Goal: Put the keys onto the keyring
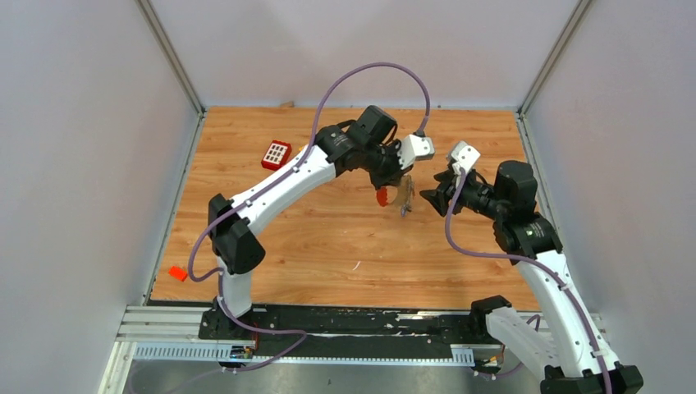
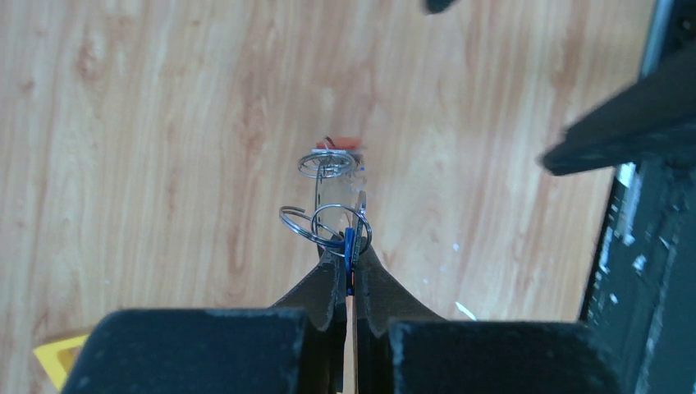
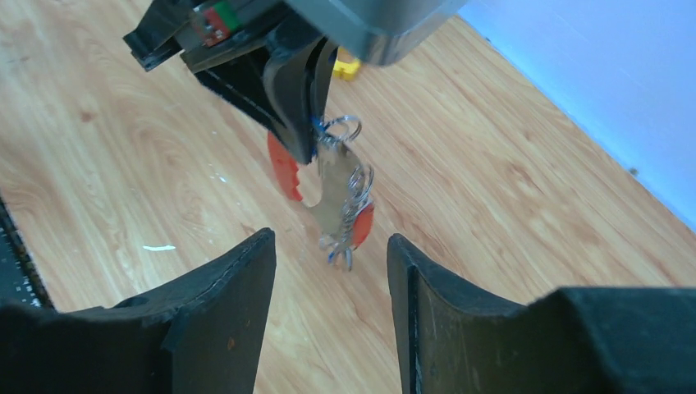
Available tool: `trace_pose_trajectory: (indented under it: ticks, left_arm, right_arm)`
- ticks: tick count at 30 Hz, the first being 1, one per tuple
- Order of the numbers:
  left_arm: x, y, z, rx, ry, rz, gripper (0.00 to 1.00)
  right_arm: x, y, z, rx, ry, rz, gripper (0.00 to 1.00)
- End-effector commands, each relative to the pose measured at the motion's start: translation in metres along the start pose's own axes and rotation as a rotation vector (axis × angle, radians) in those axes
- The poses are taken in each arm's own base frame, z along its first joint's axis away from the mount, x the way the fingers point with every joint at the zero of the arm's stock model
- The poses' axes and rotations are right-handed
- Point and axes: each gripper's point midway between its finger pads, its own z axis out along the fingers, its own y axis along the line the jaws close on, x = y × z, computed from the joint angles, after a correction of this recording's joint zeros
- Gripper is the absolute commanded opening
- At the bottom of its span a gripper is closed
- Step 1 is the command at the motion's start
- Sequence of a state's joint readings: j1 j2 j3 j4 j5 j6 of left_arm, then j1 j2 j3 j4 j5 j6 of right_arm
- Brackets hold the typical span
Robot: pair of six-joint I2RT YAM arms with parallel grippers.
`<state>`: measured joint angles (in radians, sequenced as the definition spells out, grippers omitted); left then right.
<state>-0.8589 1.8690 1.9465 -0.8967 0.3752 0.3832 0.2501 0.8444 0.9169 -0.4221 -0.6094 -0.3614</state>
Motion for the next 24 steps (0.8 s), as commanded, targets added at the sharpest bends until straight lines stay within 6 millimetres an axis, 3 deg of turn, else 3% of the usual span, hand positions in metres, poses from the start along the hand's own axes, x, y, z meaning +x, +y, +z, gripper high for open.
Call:
trace_pose_trajectory:
  ticks: [1, 4, 10, 12, 16, 24]
  left_arm:
    - [-0.036, 0.03, -0.003, -0.096, -0.103, 0.019, 0.0]
    - [-0.02, 0.021, 0.012, -0.051, -0.097, 0.016, 0.0]
    - [0.088, -0.023, 0.074, 0.125, 0.117, -0.073, 0.0]
    - [0.114, -0.039, 0.088, 0.181, 0.182, -0.093, 0.0]
    - [0.142, -0.066, 0.101, 0.271, 0.239, -0.135, 0.0]
    - [0.178, -0.099, 0.099, 0.342, 0.324, -0.17, 0.0]
  right_arm:
    - [-0.007, -0.025, -0.02, 0.16, 0.019, -0.001, 0.53]
    - [-0.004, -0.033, -0.025, 0.21, 0.021, -0.001, 0.53]
    - [-0.001, -0.04, -0.03, 0.257, 0.012, -0.011, 0.57]
    - [0.001, -0.04, -0.03, 0.251, 0.013, -0.01, 0.58]
    - [0.006, -0.039, -0.028, 0.235, 0.018, -0.005, 0.58]
    - [0.012, -0.037, -0.028, 0.217, 0.025, -0.001, 0.58]
